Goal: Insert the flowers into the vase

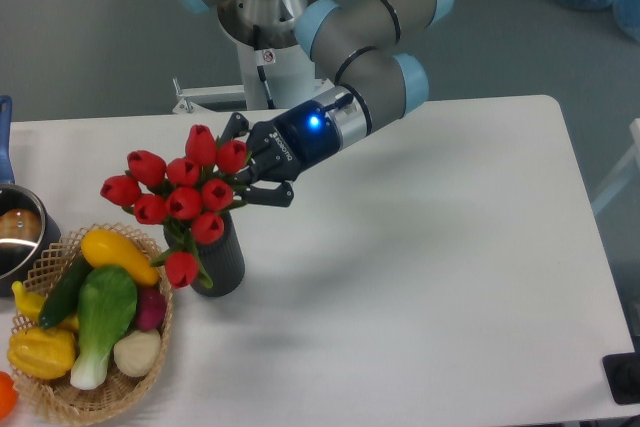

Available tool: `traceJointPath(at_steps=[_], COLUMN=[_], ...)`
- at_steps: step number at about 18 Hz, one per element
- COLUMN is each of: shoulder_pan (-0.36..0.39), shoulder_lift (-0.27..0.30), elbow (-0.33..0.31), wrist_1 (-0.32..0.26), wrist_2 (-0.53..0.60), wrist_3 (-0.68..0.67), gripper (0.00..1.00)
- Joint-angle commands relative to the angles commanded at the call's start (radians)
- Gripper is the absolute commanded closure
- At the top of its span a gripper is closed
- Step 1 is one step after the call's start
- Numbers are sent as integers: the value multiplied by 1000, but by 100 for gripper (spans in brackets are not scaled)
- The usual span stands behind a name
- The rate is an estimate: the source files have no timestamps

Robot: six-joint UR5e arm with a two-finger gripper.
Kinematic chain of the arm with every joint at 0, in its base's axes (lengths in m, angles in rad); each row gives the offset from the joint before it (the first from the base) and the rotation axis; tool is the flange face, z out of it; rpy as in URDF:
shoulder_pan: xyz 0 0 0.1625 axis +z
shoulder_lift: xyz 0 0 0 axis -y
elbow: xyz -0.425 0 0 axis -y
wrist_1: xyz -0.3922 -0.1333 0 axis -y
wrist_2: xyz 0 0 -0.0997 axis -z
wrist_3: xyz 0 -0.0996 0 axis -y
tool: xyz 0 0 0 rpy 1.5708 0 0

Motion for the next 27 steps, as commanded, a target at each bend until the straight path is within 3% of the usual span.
traceJointPath(at_steps=[1, 2, 4, 5, 14, 22, 27], shoulder_pan=[2, 5, 9, 9, 26, 107, 190], shoulder_lift=[0, -2, 0, 3, 35, 261, 342], elbow=[0, 0, 2, 0, 5, 0, 14], wrist_1=[0, 0, 0, 0, 2, -11, -12], wrist_2=[2, 3, 15, 26, 97, 480, 517], wrist_3=[0, 0, 0, -2, 5, -2, -6], gripper=[74, 56, 34, 0, 0, 0, 0])
